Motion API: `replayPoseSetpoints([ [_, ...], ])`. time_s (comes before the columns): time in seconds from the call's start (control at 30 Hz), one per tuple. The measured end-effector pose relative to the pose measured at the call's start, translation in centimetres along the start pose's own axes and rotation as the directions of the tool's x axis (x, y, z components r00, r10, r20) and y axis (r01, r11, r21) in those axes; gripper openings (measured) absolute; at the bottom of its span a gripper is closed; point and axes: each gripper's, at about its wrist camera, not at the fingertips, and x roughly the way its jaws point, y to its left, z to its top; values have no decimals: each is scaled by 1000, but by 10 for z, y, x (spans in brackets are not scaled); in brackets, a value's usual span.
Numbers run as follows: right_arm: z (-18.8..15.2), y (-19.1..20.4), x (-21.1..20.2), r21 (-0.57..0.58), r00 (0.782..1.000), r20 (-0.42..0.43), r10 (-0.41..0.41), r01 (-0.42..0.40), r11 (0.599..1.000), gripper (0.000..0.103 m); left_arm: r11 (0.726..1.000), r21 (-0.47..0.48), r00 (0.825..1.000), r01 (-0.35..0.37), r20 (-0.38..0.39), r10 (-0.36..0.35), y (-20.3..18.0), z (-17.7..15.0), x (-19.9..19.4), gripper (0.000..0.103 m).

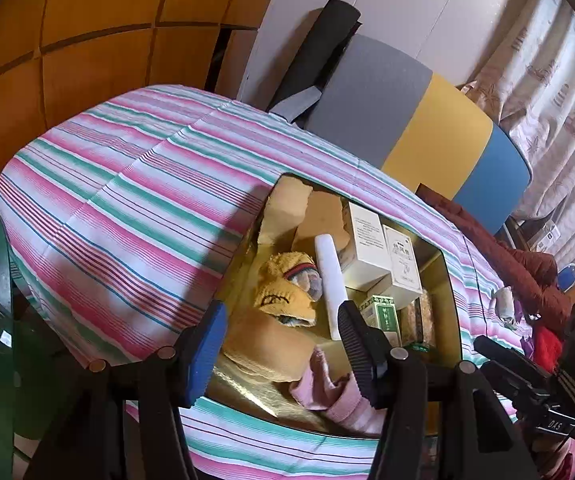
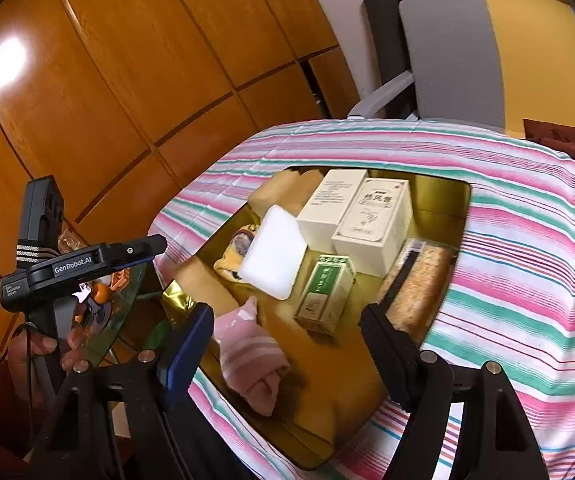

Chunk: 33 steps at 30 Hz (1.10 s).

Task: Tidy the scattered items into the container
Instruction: 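Move both tools from the gold tray back to the rolled towel and purple sachets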

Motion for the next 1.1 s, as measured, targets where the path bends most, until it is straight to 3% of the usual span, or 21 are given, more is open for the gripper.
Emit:
replayPoseSetpoints([
  [0.33, 0, -35, -27, 70, 998, 45, -53, 50, 996, 79, 992, 93, 995, 85, -64, -79, -48, -15, 18, 58],
  [0.73, -9, -88, -72, 145, 980, 60, -190, 179, 973, 82, 937, 254, 965, 239, -171, -200, -144, -37, 39, 58],
  [0.97, -17, -154, -115, 250, 941, 28, -338, 321, 913, 82, 889, 316, 934, 332, -241, -263, -197, -51, 51, 58],
  [1.07, -22, -188, -136, 307, 916, 10, -400, 378, 873, 82, 867, 350, 925, 355, -266, -271, -220, -60, 54, 58],
  [1.1, -24, -202, -145, 324, 897, 2, -443, 418, 848, 82, 859, 362, 922, 361, -274, -273, -227, -63, 56, 58],
])
